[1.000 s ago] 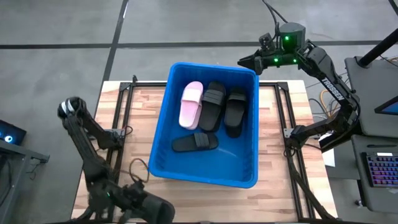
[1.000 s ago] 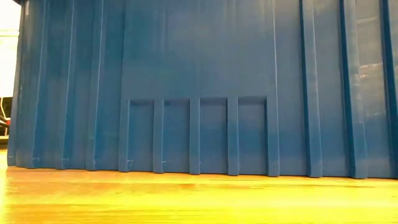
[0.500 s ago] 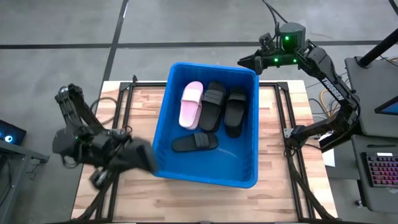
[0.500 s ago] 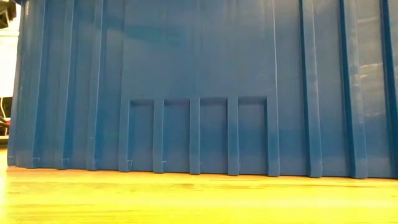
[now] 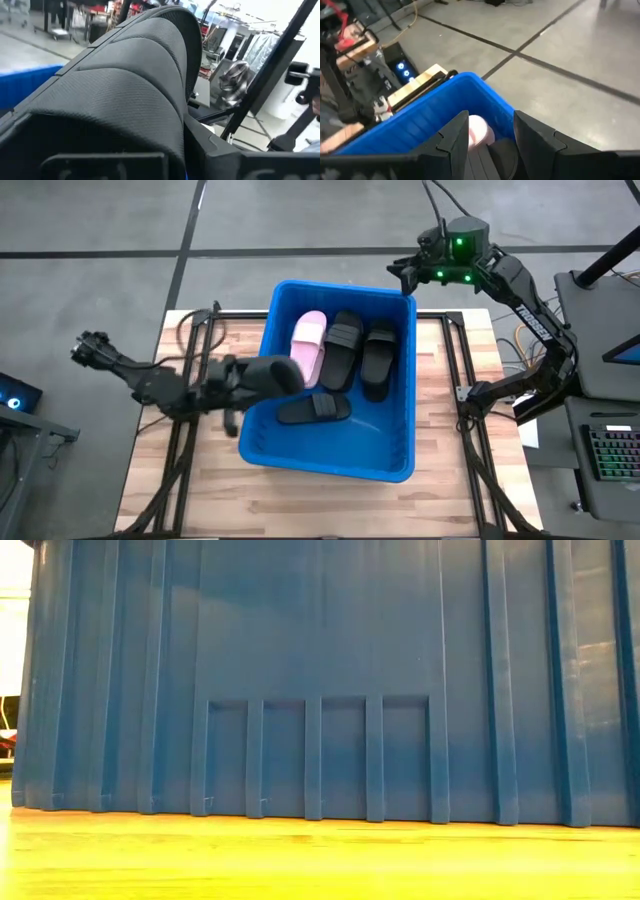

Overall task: Pick and place slides into bin
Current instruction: Put the black slide into the blue bin

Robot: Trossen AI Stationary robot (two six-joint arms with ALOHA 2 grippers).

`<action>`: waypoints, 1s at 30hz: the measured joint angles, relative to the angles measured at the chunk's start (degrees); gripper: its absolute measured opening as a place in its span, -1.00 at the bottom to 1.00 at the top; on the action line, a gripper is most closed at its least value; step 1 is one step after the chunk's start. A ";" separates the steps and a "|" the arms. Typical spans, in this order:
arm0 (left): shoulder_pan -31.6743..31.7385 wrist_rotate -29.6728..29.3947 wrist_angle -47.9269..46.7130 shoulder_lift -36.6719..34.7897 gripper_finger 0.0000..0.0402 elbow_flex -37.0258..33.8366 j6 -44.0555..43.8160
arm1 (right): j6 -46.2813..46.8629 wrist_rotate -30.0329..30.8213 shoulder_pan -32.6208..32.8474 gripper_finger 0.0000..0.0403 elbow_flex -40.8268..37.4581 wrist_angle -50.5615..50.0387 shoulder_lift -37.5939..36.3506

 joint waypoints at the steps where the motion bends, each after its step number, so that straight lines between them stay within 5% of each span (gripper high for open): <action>1: 2.61 2.80 0.23 0.80 -1.00 0.12 -1.22 | -1.19 -0.04 0.01 -0.28 0.00 0.01 -0.01; 14: 27.76 36.32 1.25 19.23 -1.00 5.83 -16.53 | -13.49 5.83 -1.14 -0.28 0.24 0.37 -0.14; 24: 32.52 44.48 -10.25 38.84 -1.00 23.59 -23.51 | -25.84 5.92 -4.12 -0.28 0.28 5.01 0.42; 30: 31.71 49.03 -14.36 45.62 -1.00 28.57 -32.93 | -26.81 5.87 -5.32 -0.28 0.28 6.15 1.29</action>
